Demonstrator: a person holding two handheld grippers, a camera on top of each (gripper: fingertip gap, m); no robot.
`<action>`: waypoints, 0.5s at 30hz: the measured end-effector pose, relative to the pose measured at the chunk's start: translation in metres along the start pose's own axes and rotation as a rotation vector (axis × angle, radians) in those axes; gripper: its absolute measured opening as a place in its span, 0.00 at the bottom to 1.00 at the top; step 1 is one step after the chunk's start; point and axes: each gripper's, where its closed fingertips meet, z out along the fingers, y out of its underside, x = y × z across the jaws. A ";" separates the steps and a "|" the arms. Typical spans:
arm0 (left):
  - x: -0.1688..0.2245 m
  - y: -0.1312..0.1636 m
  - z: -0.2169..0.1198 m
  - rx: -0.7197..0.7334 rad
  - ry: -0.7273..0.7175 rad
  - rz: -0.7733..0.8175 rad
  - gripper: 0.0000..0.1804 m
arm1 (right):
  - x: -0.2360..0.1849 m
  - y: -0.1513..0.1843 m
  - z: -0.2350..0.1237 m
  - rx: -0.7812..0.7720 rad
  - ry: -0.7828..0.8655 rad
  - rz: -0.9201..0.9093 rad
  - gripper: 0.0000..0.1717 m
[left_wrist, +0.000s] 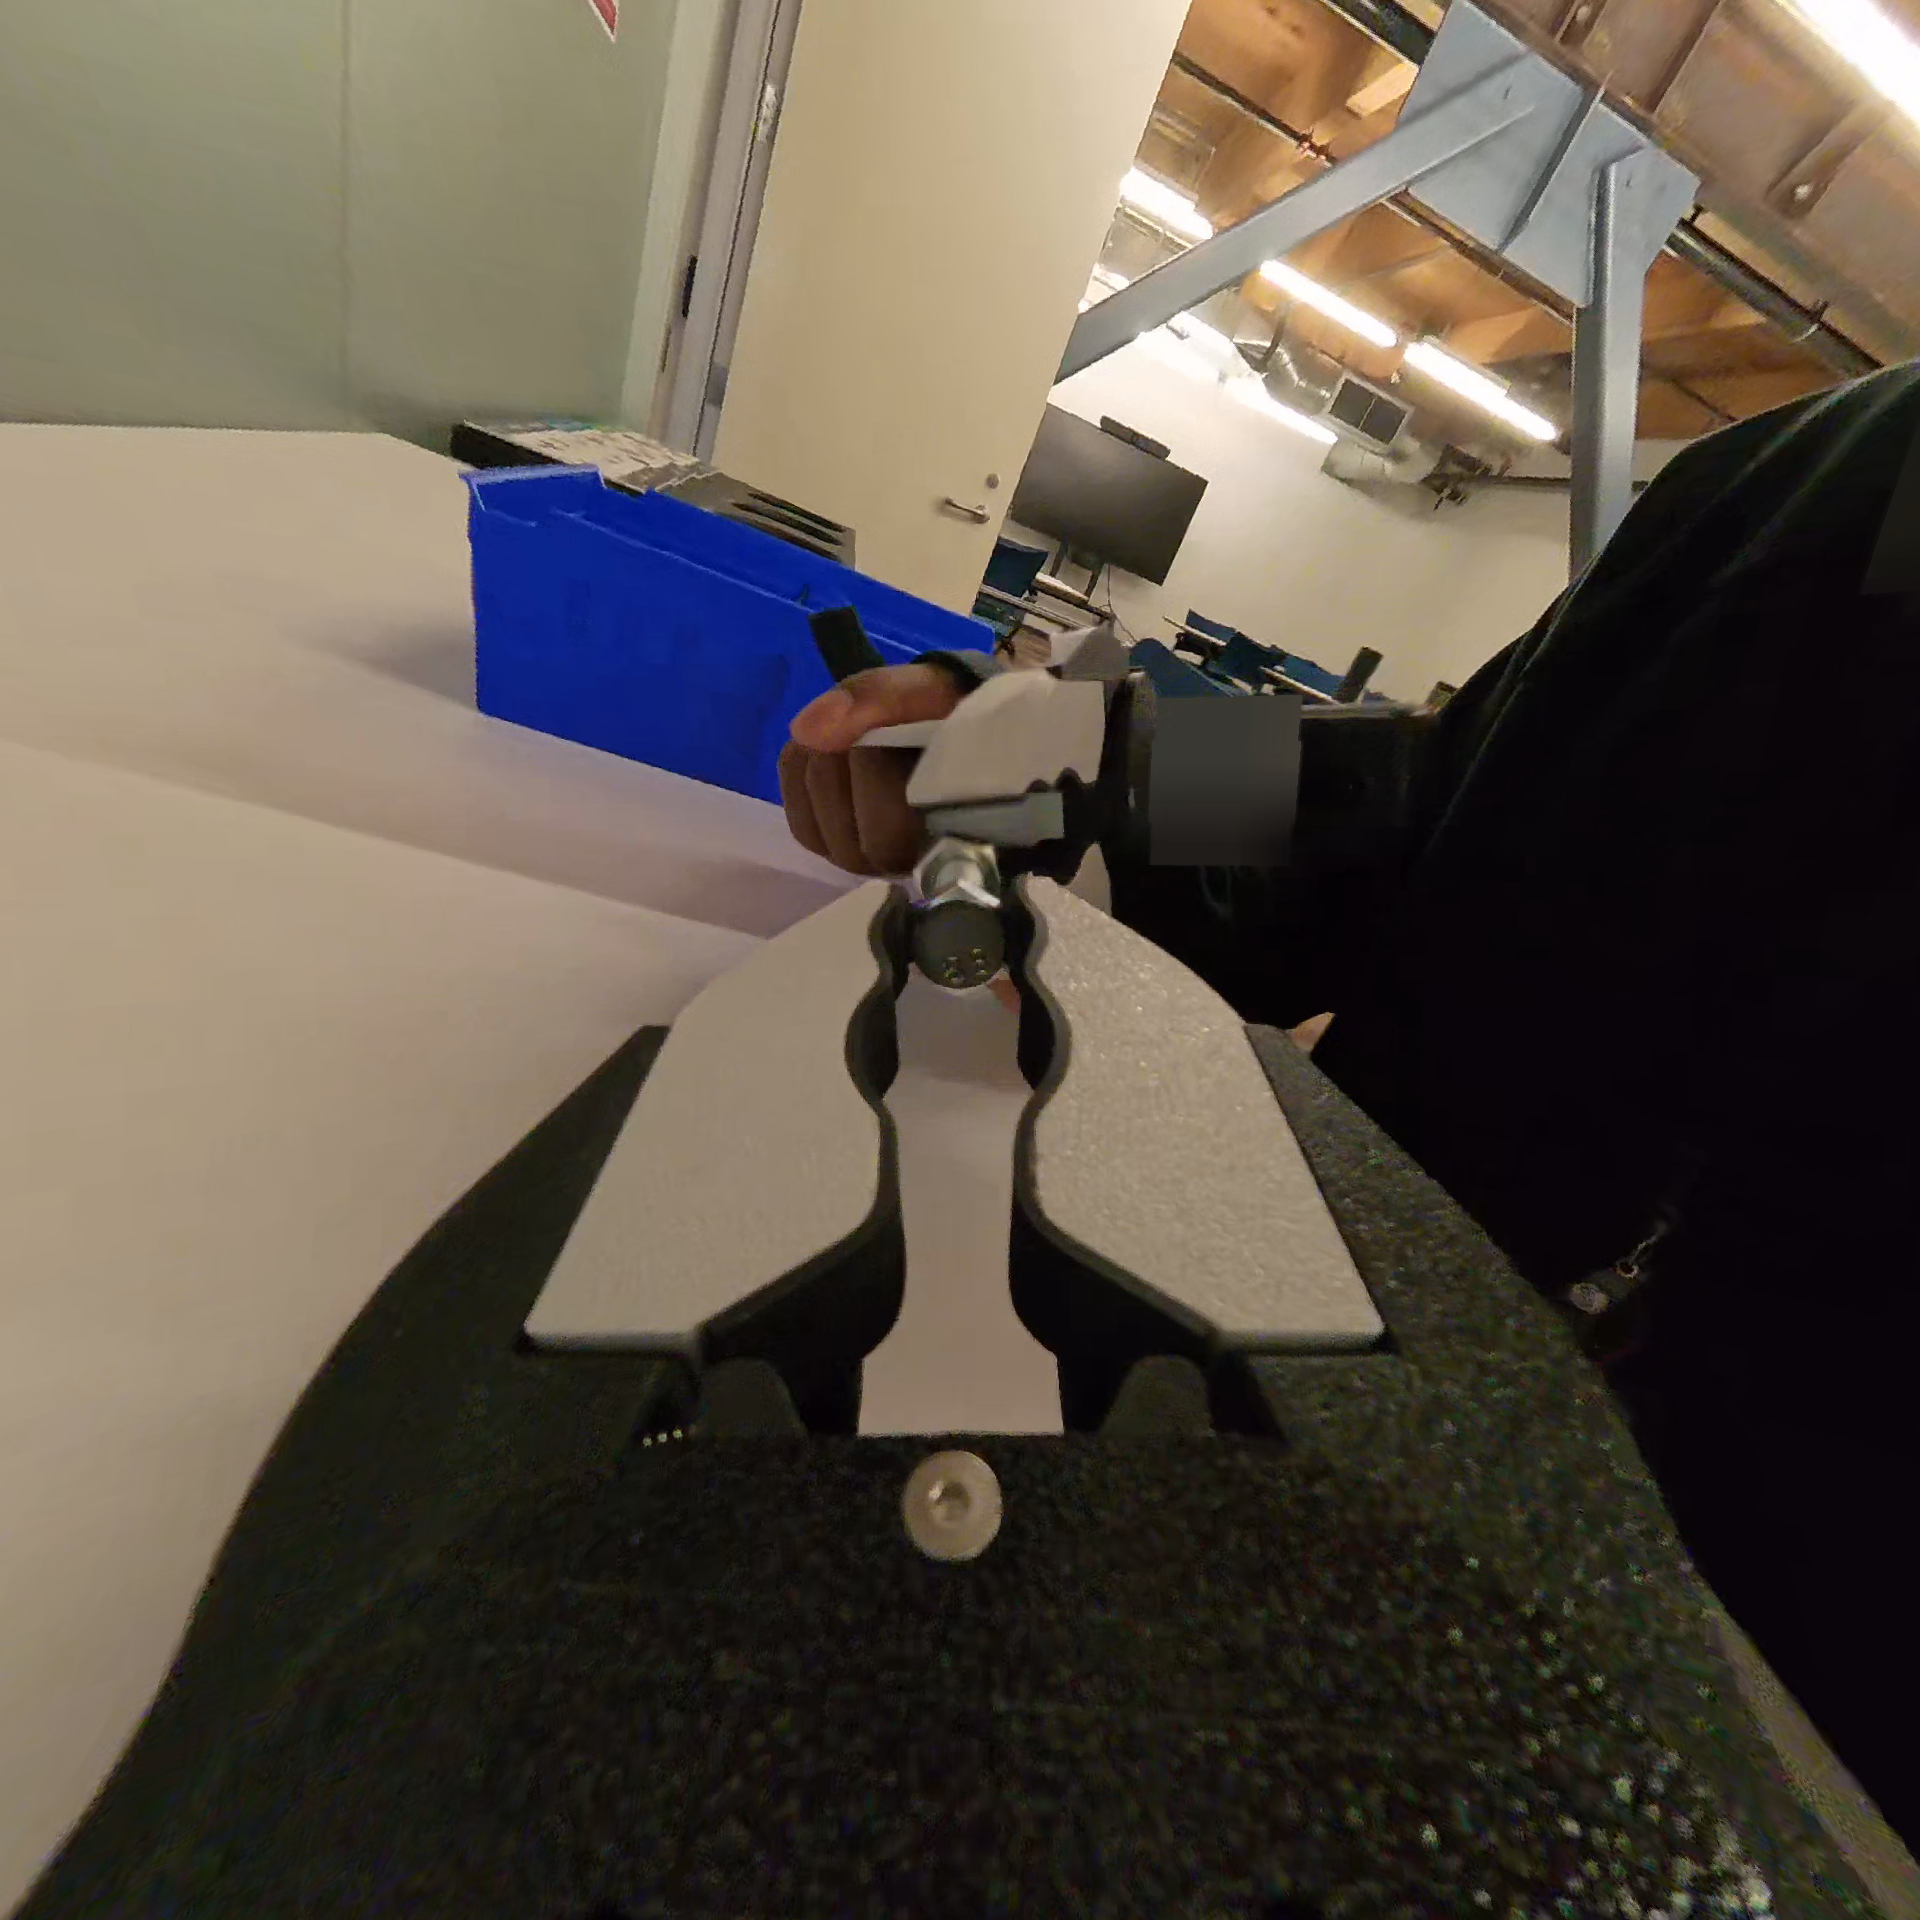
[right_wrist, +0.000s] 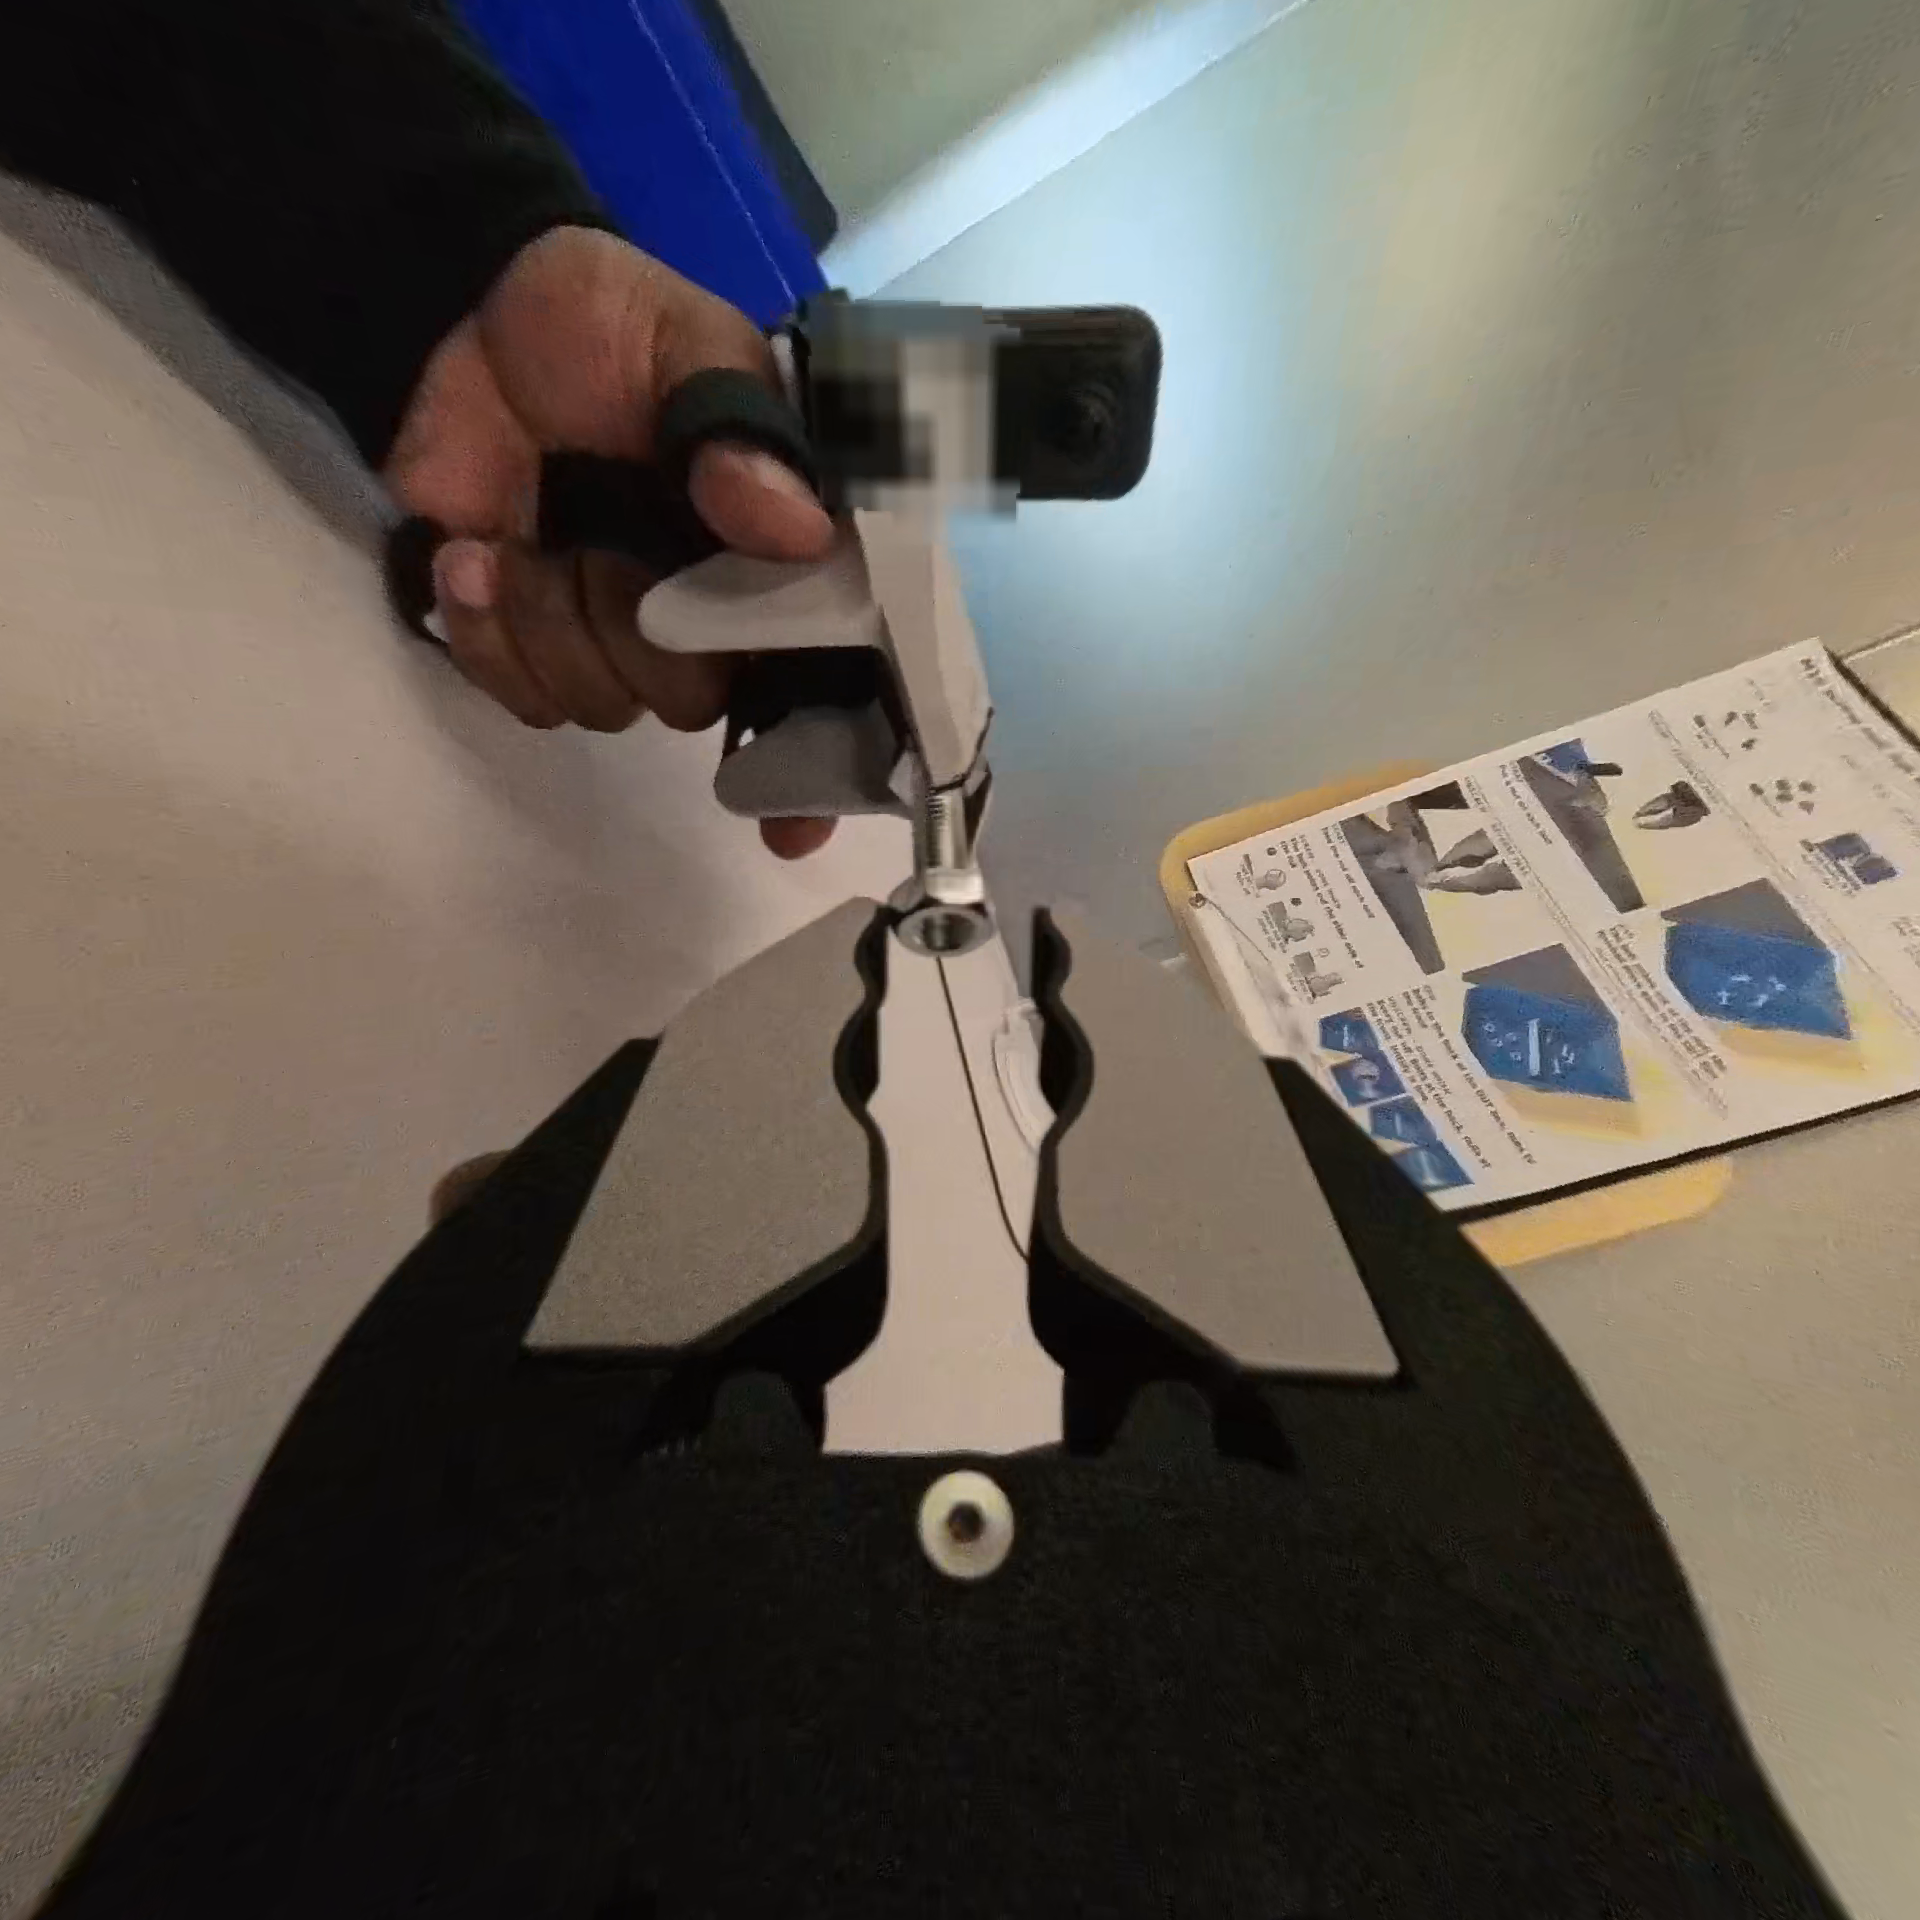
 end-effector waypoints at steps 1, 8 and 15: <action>0.000 -0.001 0.001 0.007 -0.011 0.031 0.10 | 0.004 -0.001 0.000 0.004 0.004 0.054 0.23; -0.015 -0.026 -0.004 0.189 -0.182 0.218 0.10 | 0.017 0.005 0.002 0.042 0.046 0.382 0.26; -0.026 -0.037 -0.012 0.271 -0.333 0.307 0.10 | 0.034 0.029 0.001 -0.048 0.241 0.436 0.19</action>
